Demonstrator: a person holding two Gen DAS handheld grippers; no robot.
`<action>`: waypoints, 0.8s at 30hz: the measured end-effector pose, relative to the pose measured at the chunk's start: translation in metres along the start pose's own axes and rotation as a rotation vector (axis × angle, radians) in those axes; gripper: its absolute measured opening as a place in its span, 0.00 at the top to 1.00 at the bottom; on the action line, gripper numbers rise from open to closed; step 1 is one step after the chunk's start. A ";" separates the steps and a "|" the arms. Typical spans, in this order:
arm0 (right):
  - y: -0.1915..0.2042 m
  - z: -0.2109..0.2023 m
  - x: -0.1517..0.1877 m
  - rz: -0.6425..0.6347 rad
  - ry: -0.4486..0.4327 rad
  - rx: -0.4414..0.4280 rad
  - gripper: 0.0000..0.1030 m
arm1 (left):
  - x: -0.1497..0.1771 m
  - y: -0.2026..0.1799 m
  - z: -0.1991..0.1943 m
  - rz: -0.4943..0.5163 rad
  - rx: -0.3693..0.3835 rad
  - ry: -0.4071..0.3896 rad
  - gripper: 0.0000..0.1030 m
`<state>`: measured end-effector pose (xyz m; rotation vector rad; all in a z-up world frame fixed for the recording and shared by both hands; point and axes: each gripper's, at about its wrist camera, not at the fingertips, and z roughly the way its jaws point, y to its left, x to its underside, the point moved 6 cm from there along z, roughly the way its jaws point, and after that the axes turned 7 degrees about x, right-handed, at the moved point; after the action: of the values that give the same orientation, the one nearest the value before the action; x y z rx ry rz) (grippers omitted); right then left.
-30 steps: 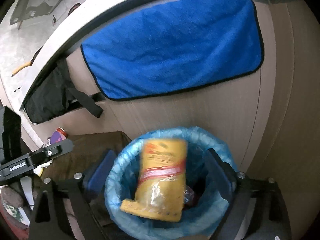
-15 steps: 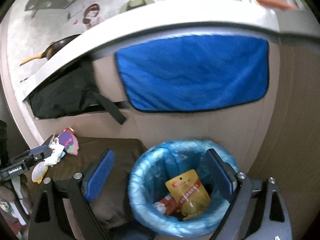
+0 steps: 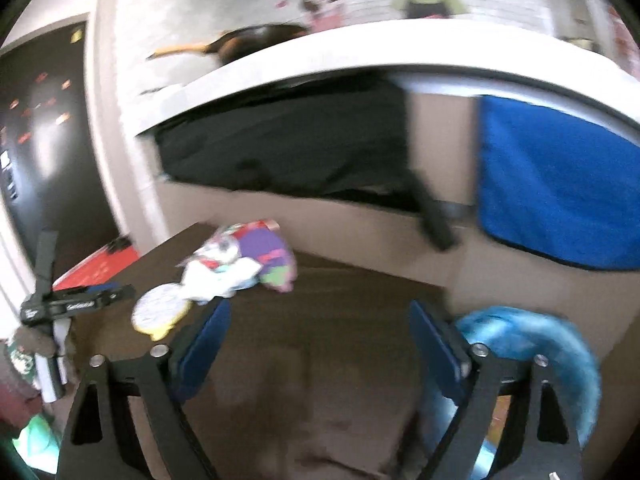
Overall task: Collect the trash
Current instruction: 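Move both grippers back over the trash pile on the table, then grasp the white tissue and plastic bundle with the right gripper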
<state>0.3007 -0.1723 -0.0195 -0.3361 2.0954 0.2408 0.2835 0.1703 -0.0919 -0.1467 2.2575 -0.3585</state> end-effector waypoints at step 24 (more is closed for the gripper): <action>0.223 0.216 -0.010 -0.413 0.196 -0.141 0.42 | -0.017 0.053 0.016 -0.118 0.195 -0.076 0.38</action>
<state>0.4045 0.1046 -0.1145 -0.8949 2.1473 0.1121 0.3075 0.2215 -0.1060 -0.1890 2.1309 -0.6230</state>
